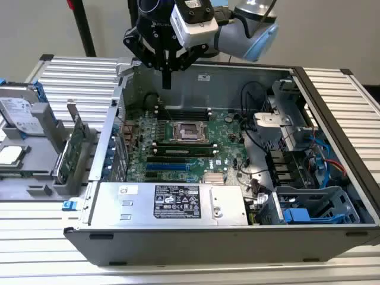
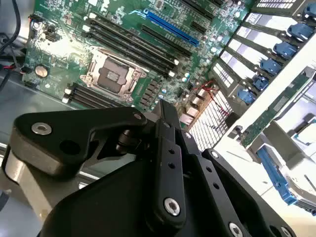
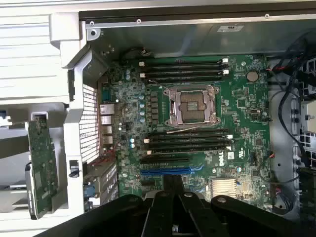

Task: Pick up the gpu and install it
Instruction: 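Reach for the gpu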

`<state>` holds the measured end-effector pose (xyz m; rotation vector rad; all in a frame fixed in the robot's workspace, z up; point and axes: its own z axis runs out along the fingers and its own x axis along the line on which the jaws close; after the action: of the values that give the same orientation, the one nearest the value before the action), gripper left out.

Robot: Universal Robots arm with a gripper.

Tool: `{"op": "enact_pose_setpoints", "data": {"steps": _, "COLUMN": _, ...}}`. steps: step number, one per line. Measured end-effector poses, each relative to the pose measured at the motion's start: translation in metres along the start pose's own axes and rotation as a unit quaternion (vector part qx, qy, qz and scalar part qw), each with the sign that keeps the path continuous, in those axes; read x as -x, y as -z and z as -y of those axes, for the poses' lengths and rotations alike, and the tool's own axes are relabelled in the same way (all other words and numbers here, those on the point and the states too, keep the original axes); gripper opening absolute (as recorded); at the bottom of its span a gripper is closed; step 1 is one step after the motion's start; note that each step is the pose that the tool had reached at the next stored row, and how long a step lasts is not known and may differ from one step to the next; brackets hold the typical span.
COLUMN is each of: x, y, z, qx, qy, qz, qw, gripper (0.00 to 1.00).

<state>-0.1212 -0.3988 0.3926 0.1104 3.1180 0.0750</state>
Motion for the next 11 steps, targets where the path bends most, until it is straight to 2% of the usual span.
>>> {"op": "enact_pose_setpoints", "data": {"steps": 11, "x": -0.0007, "y": 0.0, "z": 0.0, "qx": -0.0001, "qy": 0.0, "qz": -0.0004, "qw": 1.0, "gripper": 0.0}}
